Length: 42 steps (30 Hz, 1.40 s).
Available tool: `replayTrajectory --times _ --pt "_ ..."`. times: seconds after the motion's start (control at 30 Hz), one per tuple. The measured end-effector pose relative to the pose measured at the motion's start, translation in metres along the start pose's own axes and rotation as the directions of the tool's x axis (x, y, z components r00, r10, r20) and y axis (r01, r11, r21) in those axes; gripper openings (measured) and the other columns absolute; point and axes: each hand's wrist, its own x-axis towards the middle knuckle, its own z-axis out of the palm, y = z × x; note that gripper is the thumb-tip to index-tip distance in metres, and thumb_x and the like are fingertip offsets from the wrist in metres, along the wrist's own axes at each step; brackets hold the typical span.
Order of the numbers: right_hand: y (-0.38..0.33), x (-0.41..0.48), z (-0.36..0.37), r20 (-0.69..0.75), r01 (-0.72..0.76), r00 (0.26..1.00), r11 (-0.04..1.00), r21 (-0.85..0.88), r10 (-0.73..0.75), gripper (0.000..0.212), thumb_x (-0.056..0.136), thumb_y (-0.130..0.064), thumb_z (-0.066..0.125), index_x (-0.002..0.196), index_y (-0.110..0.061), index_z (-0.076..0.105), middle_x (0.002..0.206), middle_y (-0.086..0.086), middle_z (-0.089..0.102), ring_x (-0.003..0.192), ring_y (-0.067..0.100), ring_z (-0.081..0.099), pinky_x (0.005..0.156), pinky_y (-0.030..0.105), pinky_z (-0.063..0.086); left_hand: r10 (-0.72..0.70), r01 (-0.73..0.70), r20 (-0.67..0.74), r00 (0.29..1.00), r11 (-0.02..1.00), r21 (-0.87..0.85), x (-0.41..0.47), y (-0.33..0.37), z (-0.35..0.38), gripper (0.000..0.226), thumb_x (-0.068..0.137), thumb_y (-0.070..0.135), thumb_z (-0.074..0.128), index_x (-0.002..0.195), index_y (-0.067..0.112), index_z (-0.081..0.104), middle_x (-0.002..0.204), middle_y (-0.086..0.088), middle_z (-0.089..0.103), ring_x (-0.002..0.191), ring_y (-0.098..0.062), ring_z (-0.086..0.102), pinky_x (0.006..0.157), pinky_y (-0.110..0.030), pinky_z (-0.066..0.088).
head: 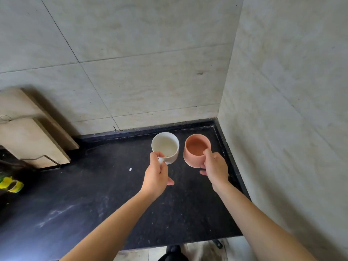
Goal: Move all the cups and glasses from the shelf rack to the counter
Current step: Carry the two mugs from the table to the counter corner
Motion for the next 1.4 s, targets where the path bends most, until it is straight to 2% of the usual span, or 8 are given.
replayTrajectory --times 0.17,0.33,0.5,0.7,0.87,1.0,1.2,1.4 --pt "-0.006 0.043 0.015 -0.055 -0.043 0.998 0.996 -0.080 0.039 0.035 0.099 -0.051 0.047 0.101 -0.019 0.061 0.096 0.003 0.070 0.077 0.015 0.073 0.046 0.020 0.051 -0.006 0.012 0.095 0.995 0.998 -0.066 0.061 -0.012 0.008 0.016 0.103 0.015 0.028 0.117 0.020 0.032 0.058 0.003 0.064 0.059 -0.017 0.072 0.053 -0.019 0.040" --pt "-0.004 0.094 0.032 -0.088 -0.092 0.993 0.987 -0.132 0.081 0.034 0.099 -0.053 0.042 0.098 -0.023 0.058 0.092 0.000 0.070 0.059 0.007 0.073 0.044 0.018 0.050 -0.029 0.039 0.124 0.992 0.996 -0.085 0.123 -0.022 0.024 0.013 0.099 0.015 0.037 0.105 0.027 0.036 0.088 -0.010 0.069 0.052 -0.018 0.071 0.043 -0.014 0.039" --pt "0.014 0.152 0.047 -0.137 -0.187 0.975 0.978 -0.087 0.175 0.037 0.098 -0.054 0.041 0.101 -0.021 0.057 0.095 0.002 0.070 0.070 0.013 0.074 0.050 0.023 0.054 -0.107 0.126 0.152 0.983 0.985 -0.121 0.176 -0.037 0.061 0.014 0.098 0.019 0.040 0.101 0.032 0.037 0.097 -0.003 0.067 0.054 -0.020 0.073 0.048 -0.011 0.042" --pt "0.032 0.219 0.057 -0.147 -0.237 0.959 0.970 0.059 0.243 0.036 0.093 -0.052 0.042 0.099 -0.019 0.056 0.102 0.001 0.067 0.081 0.015 0.074 0.054 0.029 0.055 -0.212 0.236 0.141 0.967 0.955 -0.179 0.225 -0.054 0.116 0.023 0.095 0.018 0.041 0.102 0.039 0.039 0.062 0.004 0.072 0.062 -0.016 0.074 0.063 -0.030 0.044" --pt "0.037 0.257 0.060 -0.173 -0.230 0.954 0.967 0.110 0.247 0.031 0.094 -0.051 0.041 0.093 -0.023 0.054 0.100 0.001 0.068 0.078 0.015 0.075 0.053 0.027 0.055 -0.218 0.238 0.133 0.967 0.958 -0.162 0.255 -0.059 0.147 0.025 0.096 0.018 0.039 0.098 0.043 0.035 0.060 0.002 0.073 0.063 -0.014 0.072 0.057 -0.022 0.043" --pt "0.039 0.274 0.064 -0.160 -0.222 0.958 0.968 0.112 0.238 0.026 0.093 -0.050 0.042 0.091 -0.027 0.052 0.102 0.002 0.068 0.081 0.018 0.074 0.056 0.029 0.056 -0.221 0.237 0.117 0.968 0.960 -0.147 0.273 -0.058 0.159 0.024 0.097 0.017 0.039 0.102 0.040 0.034 0.062 0.004 0.074 0.064 -0.014 0.071 0.044 -0.013 0.042" --pt "0.040 0.288 0.070 -0.141 -0.232 0.957 0.961 0.149 0.253 0.037 0.096 -0.048 0.044 0.110 -0.016 0.056 0.107 0.005 0.068 0.086 0.020 0.073 0.060 0.031 0.057 -0.219 0.232 0.112 0.969 0.965 -0.122 0.288 -0.056 0.164 0.023 0.099 0.017 0.041 0.105 0.038 0.033 0.064 0.005 0.074 0.062 -0.016 0.071 0.043 -0.013 0.044" --pt "0.042 0.288 0.068 -0.115 -0.207 0.971 0.977 0.048 0.211 0.042 0.099 -0.059 0.042 0.111 -0.019 0.052 0.110 0.002 0.068 0.084 0.015 0.073 0.061 0.038 0.061 -0.209 0.224 0.166 0.964 0.972 -0.076 0.293 -0.059 0.162 0.020 0.101 0.019 0.039 0.111 0.035 0.032 0.094 -0.005 0.073 0.064 -0.003 0.072 0.053 -0.016 0.045"
